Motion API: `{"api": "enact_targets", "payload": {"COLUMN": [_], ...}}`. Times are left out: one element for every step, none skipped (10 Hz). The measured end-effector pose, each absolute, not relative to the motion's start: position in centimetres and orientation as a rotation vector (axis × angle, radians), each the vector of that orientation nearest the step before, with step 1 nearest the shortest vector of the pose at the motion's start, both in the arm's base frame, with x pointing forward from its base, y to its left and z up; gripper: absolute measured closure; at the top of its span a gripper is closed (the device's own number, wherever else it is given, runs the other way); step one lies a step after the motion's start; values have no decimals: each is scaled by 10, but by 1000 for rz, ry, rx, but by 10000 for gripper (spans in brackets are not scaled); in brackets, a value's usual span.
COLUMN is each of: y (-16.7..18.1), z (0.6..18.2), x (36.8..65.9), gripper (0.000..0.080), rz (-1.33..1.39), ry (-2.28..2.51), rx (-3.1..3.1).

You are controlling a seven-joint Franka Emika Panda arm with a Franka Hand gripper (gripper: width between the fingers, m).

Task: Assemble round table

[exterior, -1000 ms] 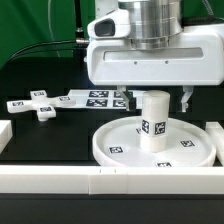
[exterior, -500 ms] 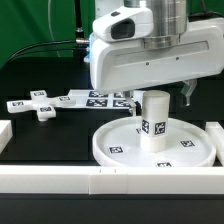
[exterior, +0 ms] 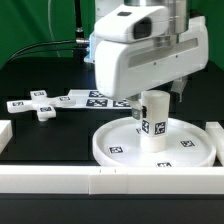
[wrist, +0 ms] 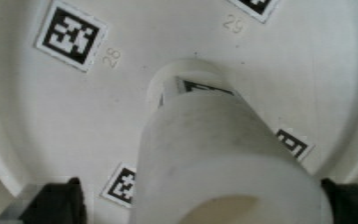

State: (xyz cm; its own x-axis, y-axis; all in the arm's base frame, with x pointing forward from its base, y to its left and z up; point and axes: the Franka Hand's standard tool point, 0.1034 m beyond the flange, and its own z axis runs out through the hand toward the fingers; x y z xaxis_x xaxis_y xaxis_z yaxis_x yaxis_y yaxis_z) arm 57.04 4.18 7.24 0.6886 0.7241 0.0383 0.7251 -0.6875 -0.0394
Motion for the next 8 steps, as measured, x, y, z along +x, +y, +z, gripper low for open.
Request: {"api": "enact_targets", "payload": {"y": [42, 43, 43, 44, 43, 40, 39, 40], "z": [71, 70, 70, 70, 70, 70, 69, 68], "x": [571, 571, 571, 571, 571, 571, 570, 568], "gripper": [151, 150, 150, 150, 150, 150, 272, 399], "rz": [-21, -17, -17, -16, -14, -13, -7, 2], "ry": [-1363, -1432, -1568, -1635, -1693, -1754, -1740, -1740], "rx": [-2786, -2755, -2690, -2653, -2620, -2580, -2587, -2583]}}
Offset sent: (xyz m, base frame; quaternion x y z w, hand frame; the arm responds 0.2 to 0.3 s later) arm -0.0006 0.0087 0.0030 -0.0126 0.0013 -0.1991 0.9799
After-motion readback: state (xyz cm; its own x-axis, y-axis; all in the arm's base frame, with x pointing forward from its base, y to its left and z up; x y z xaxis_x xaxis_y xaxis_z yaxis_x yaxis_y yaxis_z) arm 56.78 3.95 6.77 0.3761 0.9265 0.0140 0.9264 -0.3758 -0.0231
